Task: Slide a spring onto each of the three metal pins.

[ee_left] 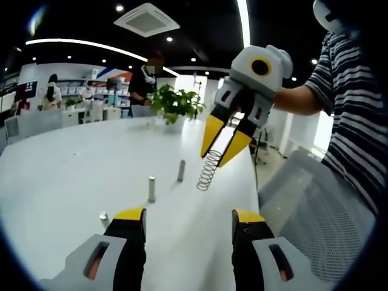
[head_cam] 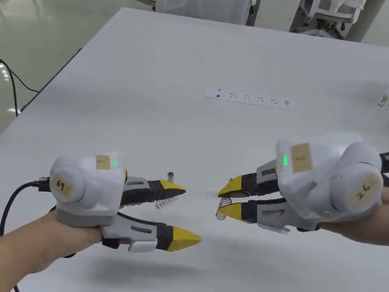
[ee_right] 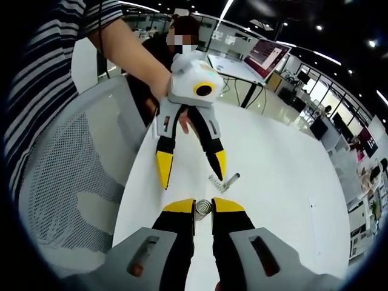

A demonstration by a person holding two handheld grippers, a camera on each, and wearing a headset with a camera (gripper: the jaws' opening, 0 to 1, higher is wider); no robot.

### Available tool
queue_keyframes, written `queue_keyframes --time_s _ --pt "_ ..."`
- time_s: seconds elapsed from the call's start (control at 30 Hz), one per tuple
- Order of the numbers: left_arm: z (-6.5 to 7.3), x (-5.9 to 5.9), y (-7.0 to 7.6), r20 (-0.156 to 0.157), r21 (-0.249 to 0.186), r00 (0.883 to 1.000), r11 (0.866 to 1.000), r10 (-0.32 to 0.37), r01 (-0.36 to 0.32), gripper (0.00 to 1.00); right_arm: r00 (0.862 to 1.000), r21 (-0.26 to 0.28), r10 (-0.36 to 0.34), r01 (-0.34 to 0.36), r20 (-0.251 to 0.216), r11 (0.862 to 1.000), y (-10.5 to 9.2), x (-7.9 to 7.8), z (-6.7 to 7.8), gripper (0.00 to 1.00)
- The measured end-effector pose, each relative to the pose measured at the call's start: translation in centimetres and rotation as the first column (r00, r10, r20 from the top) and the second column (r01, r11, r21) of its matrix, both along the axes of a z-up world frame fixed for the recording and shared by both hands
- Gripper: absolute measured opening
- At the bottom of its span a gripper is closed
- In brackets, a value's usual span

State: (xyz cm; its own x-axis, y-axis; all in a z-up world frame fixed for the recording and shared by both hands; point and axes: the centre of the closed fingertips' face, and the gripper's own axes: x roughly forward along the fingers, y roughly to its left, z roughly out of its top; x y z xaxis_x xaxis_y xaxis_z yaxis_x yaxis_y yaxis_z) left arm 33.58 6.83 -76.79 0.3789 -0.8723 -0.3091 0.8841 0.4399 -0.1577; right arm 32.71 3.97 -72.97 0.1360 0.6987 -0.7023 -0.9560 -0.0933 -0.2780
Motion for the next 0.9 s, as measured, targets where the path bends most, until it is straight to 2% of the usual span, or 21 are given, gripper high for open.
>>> queue_keyframes --time_s 0.47,0.6,0.9 --pt "0.1 -0.2 2.0 0.004 -0.004 0.998 0.998 0.059 -0.059 0.66 0.999 0.008 -0.042 0.042 -0.010 0.999 -0.6 0.8 -0.2 0.07" --pt "-0.1 0.0 2.8 0.002 -0.003 0.997 0.997 0.082 -0.082 0.73 0.999 0.006 -0.052 0.052 -0.011 0.999 -0.9 1.0 -0.4 0.07" --pt "0.0 0.1 3.5 0.006 -0.029 0.993 0.992 0.120 -0.120 0.92 0.998 0.007 -0.063 0.063 -0.010 0.998 -1.1 1.4 -0.4 0.07"
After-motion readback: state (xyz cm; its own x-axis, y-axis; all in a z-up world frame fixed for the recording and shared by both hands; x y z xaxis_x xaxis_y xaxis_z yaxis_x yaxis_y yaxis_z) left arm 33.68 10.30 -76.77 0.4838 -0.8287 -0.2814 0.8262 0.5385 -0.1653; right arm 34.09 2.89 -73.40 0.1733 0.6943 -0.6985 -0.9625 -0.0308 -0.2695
